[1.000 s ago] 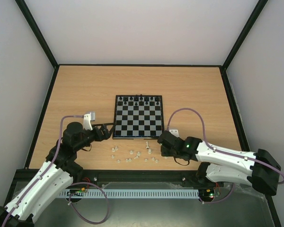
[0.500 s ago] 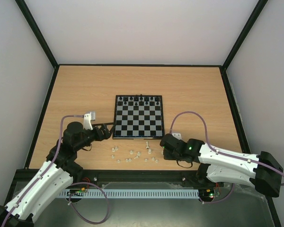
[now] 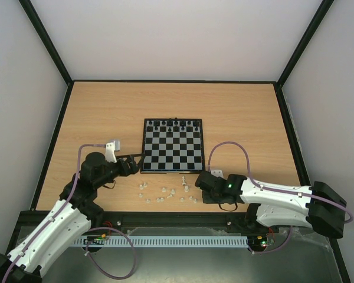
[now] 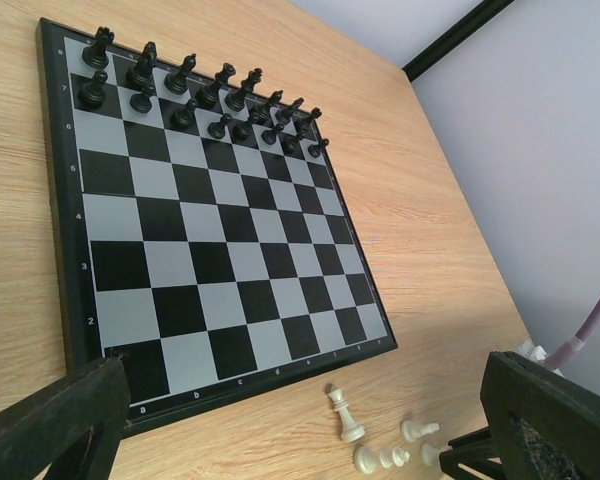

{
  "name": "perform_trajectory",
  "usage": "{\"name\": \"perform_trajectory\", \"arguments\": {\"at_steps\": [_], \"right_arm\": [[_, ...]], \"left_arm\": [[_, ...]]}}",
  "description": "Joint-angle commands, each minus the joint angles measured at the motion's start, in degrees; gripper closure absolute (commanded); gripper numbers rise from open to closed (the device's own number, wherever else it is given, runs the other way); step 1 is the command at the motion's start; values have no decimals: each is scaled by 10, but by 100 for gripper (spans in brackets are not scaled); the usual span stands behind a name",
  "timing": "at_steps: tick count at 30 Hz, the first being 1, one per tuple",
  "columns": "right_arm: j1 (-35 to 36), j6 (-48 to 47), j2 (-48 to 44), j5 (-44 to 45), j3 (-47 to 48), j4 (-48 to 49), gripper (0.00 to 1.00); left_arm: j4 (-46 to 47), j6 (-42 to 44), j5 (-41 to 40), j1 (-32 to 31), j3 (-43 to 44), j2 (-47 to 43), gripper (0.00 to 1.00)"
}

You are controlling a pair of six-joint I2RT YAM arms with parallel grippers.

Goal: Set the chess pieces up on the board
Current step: Pick up the chess piece at the center of the board.

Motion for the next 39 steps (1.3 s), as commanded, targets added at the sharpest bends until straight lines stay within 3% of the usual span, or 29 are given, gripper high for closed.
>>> {"name": "perform_trajectory", "arguments": {"at_steps": [1, 17, 25, 39], "right_arm": [[5, 6, 11, 21, 0, -21, 74], [5, -16, 51, 50, 32, -10, 76], [5, -16, 62, 58, 40, -26, 85], [5, -10, 38, 35, 21, -42, 81]], "left_arm": [[11, 3, -3, -3, -8, -3, 1], [16, 3, -4, -3, -12, -1, 1], [19, 1, -2, -4, -14, -1, 1], [34, -1, 0, -4, -20, 11, 1]]}}
